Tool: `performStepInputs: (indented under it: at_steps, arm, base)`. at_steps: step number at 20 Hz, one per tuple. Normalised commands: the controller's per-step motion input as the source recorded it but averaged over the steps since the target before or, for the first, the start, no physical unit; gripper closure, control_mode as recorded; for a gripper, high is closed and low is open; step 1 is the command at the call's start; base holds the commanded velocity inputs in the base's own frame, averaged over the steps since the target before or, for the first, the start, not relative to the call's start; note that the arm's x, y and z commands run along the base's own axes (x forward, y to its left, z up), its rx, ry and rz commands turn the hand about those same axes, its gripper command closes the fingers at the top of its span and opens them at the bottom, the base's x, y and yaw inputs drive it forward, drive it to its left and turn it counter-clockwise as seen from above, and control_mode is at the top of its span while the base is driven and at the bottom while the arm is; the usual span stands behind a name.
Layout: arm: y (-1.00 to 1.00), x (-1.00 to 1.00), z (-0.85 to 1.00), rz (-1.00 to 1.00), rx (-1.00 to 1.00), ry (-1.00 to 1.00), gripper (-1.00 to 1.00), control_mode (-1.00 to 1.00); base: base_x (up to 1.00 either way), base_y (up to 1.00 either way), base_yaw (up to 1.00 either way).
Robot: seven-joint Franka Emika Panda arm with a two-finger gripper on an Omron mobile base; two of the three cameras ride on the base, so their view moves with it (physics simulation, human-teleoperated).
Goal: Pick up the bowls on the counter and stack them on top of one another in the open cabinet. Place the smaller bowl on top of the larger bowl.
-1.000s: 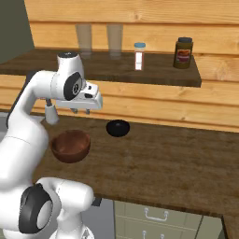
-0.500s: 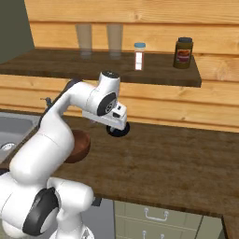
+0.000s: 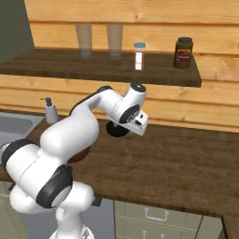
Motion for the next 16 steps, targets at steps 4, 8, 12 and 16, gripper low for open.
performStepInputs:
  at_steps: [4, 8, 12, 16]
  arm:
    - [-0.06, 0.64, -0.41, 0.02, 0.0, -0.18, -1.0, -1.0]
    - [0.0, 0.63, -0.46, 0.0, 0.0, -0.16, -1.0, -1.0]
    - [0.0, 0.65, -0.37, 0.0, 0.02, -0.08, -1.0, -1.0]
    - [0.14, 0.61, -0.22, 0.0, 0.0, -0.02, -1.0, -1.0]
  base:
    - [0.0, 0.0, 0.0]
    - [0.0, 0.0, 0.0]
    - [0.0, 0.0, 0.0]
    - [0.0, 0.0, 0.0]
